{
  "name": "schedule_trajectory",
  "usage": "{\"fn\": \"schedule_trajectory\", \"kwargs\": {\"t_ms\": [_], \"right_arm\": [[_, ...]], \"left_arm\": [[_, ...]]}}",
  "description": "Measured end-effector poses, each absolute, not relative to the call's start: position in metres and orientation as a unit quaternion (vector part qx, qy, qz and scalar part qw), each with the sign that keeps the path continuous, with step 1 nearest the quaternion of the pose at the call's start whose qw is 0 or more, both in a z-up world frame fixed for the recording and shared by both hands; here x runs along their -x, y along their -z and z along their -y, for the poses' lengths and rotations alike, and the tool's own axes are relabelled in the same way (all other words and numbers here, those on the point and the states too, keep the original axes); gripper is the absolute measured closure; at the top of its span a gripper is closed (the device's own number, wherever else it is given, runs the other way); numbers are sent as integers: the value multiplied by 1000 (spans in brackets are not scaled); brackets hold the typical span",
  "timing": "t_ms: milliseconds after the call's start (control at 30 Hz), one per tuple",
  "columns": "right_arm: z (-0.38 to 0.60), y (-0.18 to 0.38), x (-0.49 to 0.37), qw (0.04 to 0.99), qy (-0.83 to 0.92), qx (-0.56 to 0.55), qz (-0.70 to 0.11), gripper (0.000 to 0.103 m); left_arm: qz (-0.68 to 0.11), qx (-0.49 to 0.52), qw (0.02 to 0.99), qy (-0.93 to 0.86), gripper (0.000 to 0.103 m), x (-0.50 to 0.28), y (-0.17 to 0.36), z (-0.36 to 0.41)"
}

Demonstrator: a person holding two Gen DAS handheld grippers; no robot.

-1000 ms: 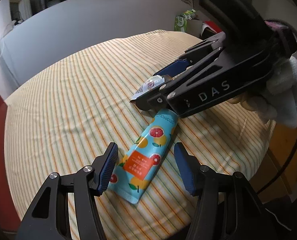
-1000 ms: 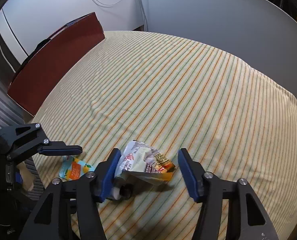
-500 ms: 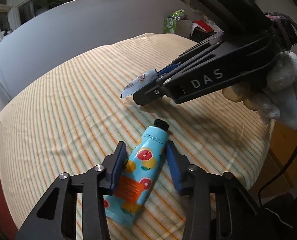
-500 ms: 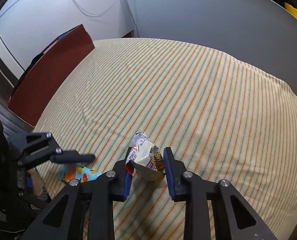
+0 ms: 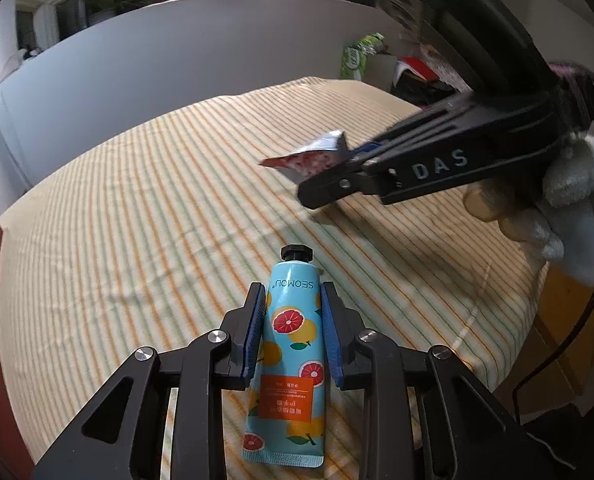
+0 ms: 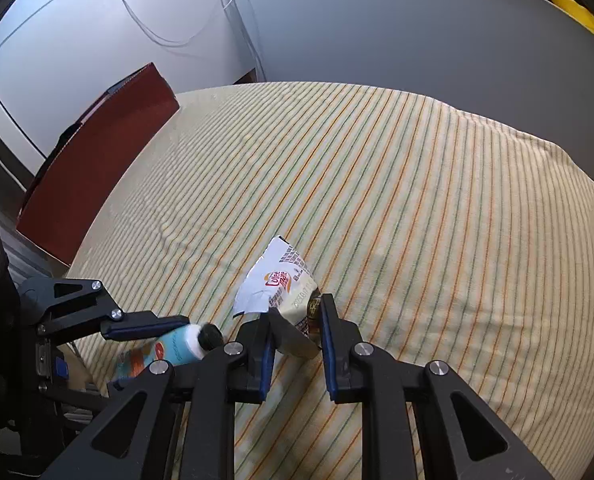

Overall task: Organize soft objects
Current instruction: 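Carry the tube with the left tool while the right tool carries the wrapper to the shoebox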

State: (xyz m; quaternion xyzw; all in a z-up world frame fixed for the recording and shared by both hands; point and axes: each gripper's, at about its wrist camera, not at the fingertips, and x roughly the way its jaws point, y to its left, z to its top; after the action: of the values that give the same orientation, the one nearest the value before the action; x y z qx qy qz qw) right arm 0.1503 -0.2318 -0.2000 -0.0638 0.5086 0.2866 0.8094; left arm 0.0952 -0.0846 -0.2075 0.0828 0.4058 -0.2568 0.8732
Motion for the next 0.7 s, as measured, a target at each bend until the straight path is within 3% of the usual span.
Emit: {"fn": "schedule_trajectory", "kwargs": {"t_ms": [700], "right_arm": [[205, 138, -130, 828, -312, 58, -463, 85]], "left_arm": [[-319, -15, 925, 207, 77, -67, 122, -11]]}}
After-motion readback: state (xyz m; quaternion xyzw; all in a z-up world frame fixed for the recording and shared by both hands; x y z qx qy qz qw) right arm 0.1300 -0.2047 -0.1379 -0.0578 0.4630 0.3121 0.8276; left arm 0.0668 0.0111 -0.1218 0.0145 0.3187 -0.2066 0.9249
